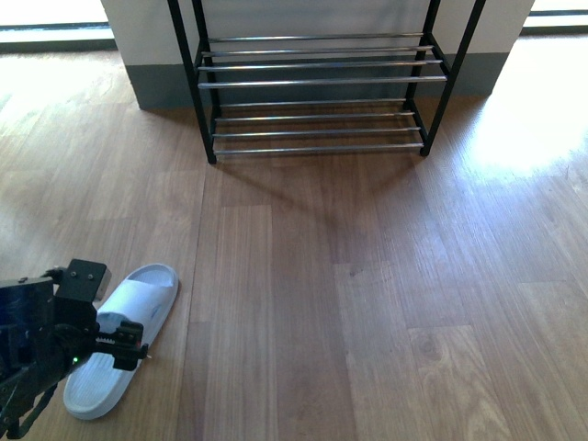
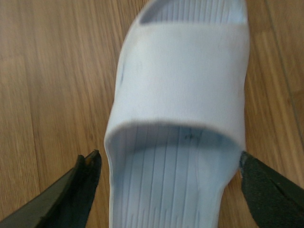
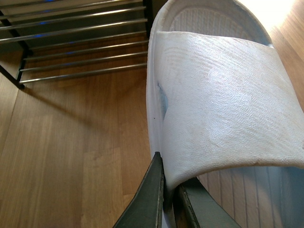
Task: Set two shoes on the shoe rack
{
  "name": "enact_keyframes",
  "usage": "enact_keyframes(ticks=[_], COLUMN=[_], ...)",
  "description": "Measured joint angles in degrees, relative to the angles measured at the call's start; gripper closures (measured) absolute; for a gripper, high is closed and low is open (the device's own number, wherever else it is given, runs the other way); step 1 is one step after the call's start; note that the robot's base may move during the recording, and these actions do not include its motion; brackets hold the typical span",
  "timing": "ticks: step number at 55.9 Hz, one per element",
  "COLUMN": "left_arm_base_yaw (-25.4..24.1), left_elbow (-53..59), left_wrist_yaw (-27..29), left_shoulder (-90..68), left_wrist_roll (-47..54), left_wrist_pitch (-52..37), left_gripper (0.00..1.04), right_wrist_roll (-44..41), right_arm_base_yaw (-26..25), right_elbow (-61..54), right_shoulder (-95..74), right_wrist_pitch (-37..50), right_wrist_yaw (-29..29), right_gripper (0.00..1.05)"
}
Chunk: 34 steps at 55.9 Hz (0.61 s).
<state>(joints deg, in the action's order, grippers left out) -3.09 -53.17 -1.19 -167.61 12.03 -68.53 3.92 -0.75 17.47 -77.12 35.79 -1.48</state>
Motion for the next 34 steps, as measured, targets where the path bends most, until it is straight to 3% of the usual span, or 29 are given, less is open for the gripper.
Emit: enact_keyframes(ticks=[4,9,15,20,28,34], left_arm_base_yaw=[0.2,0.4,0.5,0.5,0.6,0.5], left_elbow=[2.3,2.8,2.7,2.7,2.8,9.4], left_wrist_yaw=[-0.4,-0.3,-0.3,-0.3,-0.3,-1.3], left_shoulder=[-0.1,-0.1,-0.1,-0.1,-0.1,6.7], left_wrist_roll=[-0.9,-1.0,-0.9,-1.0,-1.0,-3.2], left_wrist_pitch=[-7.9,-11.2,-11.4,-11.4,-11.4,-3.2], left_gripper=[0.38,0.19,0.07,0.12,0.09,0.10], right_wrist_roll=[0.0,0.0,0.0,0.0,0.0,0.0], right_arm_base_yaw=[0.0,0.0,0.0,0.0,0.0,0.0], right_elbow=[0.0,0.0,0.0,0.0,0.0,0.0], right_shoulder=[0.0,0.0,0.0,0.0,0.0,0.0], right_wrist_pitch=[0.0,0.0,0.0,0.0,0.0,0.0], right_wrist_yaw=[0.0,0.0,0.0,0.0,0.0,0.0], right_gripper=[1.03,1.03,1.03,1.03,1.03,1.03])
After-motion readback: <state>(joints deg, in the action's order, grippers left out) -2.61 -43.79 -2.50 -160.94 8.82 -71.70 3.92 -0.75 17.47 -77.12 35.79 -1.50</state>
